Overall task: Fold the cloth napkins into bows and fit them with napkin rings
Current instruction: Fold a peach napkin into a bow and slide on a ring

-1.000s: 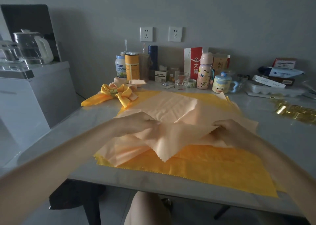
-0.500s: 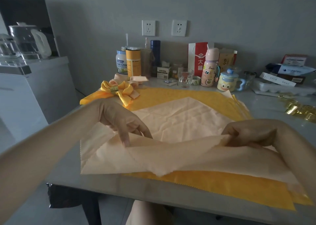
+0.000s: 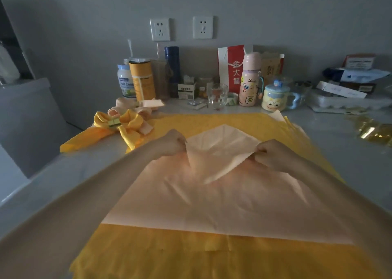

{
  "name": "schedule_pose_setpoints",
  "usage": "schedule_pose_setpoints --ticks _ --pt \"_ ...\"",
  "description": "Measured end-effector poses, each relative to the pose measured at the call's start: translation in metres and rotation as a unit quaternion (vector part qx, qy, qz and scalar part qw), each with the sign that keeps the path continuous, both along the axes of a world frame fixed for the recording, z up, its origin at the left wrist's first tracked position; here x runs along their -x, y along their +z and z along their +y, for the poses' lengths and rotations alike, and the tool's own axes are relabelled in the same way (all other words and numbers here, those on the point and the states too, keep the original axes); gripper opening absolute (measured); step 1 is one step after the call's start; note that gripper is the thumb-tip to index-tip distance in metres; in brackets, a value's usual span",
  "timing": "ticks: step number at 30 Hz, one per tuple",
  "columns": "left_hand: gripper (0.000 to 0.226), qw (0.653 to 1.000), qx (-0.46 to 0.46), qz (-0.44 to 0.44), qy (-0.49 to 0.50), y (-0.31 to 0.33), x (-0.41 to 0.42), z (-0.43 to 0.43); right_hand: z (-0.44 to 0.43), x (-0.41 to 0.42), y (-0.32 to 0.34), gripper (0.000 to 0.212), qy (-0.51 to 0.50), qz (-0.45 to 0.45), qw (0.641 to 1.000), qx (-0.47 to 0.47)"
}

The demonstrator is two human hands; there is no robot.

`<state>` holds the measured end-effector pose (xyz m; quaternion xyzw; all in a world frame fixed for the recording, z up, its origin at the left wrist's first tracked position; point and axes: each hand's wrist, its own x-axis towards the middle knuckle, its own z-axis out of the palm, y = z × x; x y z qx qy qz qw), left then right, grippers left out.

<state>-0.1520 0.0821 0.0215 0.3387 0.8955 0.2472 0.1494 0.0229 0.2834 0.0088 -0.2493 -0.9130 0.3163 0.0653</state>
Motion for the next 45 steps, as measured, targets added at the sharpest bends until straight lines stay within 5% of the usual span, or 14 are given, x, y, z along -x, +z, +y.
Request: schedule_pose_setpoints --ticks 5,8,17,24,27,31,33,38,45 --pt "0.044 0.982 0.096 0.141 0.078 -0.025 0.016 0.011 0.013 0.027 -0.014 0.045 -0.124 -0.043 0.982 -0.136" --pt "0.045 0.973 0.105 0.182 0.093 -0.030 0.022 0.012 0.013 0.036 -0.021 0.032 -0.150 -0.069 0.964 -0.208" --pt "0.040 0.990 0.116 0.033 0.075 -0.016 0.041 0.008 0.037 0.045 -0.025 0.040 -0.156 -0.089 0.946 -0.268" --pt "0.037 0.985 0.155 -0.012 0.075 -0.011 0.042 0.004 0.057 0.035 -0.013 0.037 -0.115 -0.090 0.987 -0.070" --pt "0.038 0.960 0.272 -0.036 0.057 0.004 0.039 -0.001 0.057 0.028 -0.003 0.039 -0.070 -0.071 0.995 0.005" --pt "0.030 0.914 0.395 -0.085 0.039 0.018 0.038 -0.013 0.046 0.026 0.000 0.035 0.030 -0.098 0.995 -0.012" --pt "0.026 0.924 0.371 -0.084 0.027 0.017 0.036 -0.016 0.042 0.030 -0.003 0.035 0.033 -0.083 0.996 -0.020" --pt "0.018 0.985 0.140 -0.083 0.059 0.001 0.035 -0.016 0.043 0.038 -0.013 0.025 -0.013 -0.024 0.999 -0.036" --pt "0.018 0.985 0.128 -0.085 0.082 -0.002 0.033 -0.015 0.042 0.037 -0.016 0.029 -0.035 0.000 0.998 -0.044"
